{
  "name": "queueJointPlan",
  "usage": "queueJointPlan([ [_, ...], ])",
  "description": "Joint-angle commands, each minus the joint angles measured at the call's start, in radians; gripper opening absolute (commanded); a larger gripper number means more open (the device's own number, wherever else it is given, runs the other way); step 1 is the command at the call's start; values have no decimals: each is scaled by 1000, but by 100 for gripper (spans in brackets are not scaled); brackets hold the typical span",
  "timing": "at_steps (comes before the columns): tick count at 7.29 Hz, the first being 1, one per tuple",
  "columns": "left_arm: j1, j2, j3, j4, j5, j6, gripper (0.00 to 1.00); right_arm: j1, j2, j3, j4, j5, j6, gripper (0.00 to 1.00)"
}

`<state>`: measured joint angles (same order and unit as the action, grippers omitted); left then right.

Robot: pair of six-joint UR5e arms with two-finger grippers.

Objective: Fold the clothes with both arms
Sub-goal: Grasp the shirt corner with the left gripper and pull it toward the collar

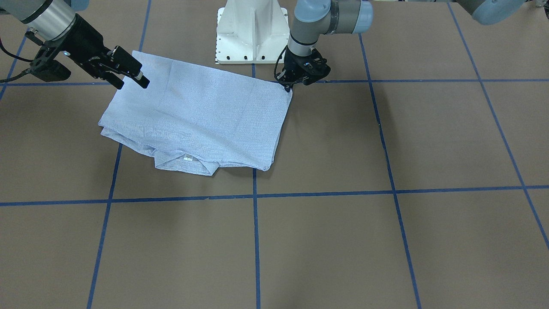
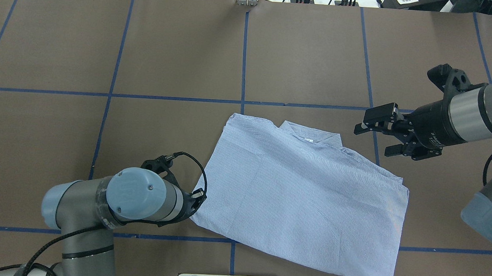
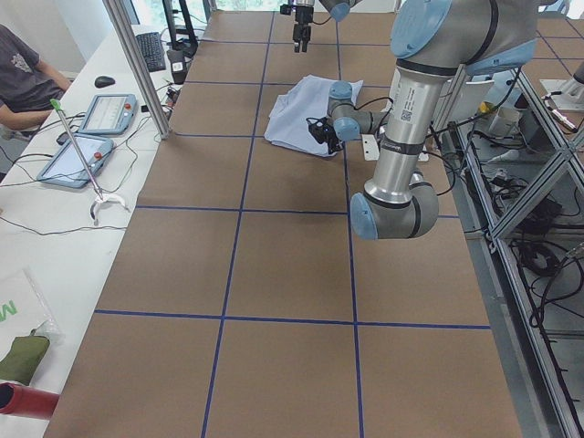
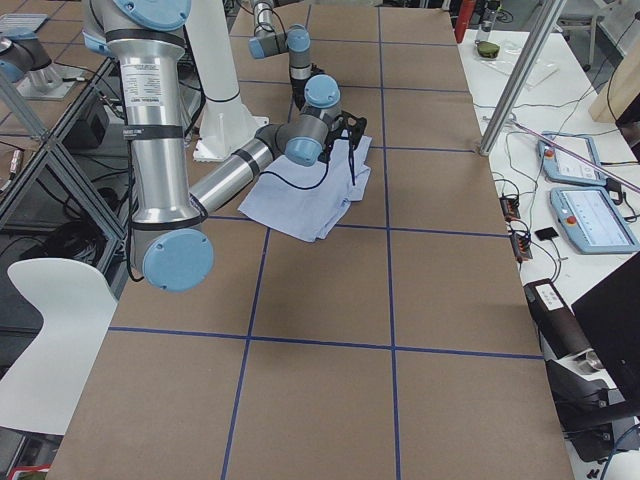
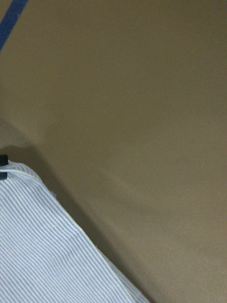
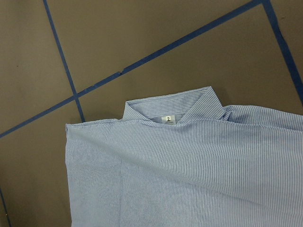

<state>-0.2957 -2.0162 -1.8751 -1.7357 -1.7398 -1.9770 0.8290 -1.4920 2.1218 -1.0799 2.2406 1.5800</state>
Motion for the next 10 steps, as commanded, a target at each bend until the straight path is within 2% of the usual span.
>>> queueJointPlan([
  [1, -122, -12, 4, -10, -3, 99, 0, 1, 1, 0, 0, 1, 0, 100],
  [2, -191, -47, 31, -34, -3, 192, 0, 1, 3, 0, 0, 1, -1, 100],
  [3, -235, -108, 119, -76, -3, 225, 0, 1, 4, 0, 1, 1, -2, 100],
  [5, -295, -264, 428, -294, 67, 271, 0, 13, 6, 0, 2, 1, -2, 100],
  [8, -416, -389, 705, -523, 77, 383, 0, 19, 7, 0, 2, -1, -2, 100],
  [9, -431, -433, 822, -627, 112, 403, 0, 24, 7, 0, 3, -1, -2, 100],
  [10, -431, -461, 921, -757, 193, 412, 0, 28, 7, -2, 3, -1, -2, 100],
])
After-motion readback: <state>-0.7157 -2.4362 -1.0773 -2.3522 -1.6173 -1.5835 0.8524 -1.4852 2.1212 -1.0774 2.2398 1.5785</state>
